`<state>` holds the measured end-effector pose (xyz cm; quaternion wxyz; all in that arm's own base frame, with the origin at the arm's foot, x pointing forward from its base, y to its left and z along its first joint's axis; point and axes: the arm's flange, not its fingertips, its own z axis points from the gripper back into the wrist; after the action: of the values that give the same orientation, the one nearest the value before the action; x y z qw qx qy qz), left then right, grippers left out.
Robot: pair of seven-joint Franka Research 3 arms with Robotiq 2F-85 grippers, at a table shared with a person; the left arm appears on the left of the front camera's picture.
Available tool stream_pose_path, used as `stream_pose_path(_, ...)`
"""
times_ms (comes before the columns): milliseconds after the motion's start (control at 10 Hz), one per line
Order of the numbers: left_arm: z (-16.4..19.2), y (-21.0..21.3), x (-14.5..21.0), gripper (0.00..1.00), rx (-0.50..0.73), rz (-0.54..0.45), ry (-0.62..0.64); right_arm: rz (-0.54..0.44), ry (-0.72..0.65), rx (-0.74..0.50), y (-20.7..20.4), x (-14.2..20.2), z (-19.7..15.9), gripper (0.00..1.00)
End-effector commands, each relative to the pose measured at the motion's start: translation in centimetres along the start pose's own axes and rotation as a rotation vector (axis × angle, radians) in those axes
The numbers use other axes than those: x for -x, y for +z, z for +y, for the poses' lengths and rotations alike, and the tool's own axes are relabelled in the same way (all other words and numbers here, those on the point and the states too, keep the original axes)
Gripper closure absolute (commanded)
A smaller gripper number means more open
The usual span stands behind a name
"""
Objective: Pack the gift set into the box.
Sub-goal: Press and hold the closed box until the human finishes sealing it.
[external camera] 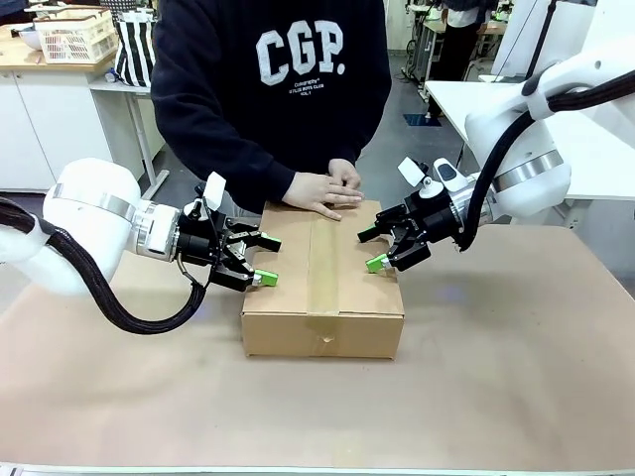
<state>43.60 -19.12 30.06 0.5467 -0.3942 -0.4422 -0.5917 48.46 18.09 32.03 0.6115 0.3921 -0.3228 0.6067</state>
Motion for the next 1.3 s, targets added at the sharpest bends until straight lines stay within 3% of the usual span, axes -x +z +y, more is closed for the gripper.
stream_pose_path(0,-0.24,0.01,0.29,0.0,0.0,0.003,0.0,0.01,-0.008,0.001,-0.18,0.54,0.05,0.0)
stream_pose_path(1200,-0.24,0.01,0.29,0.0,0.0,0.003,0.0,0.01,-0.008,0.001,-0.18,0.54,0.05,0.0)
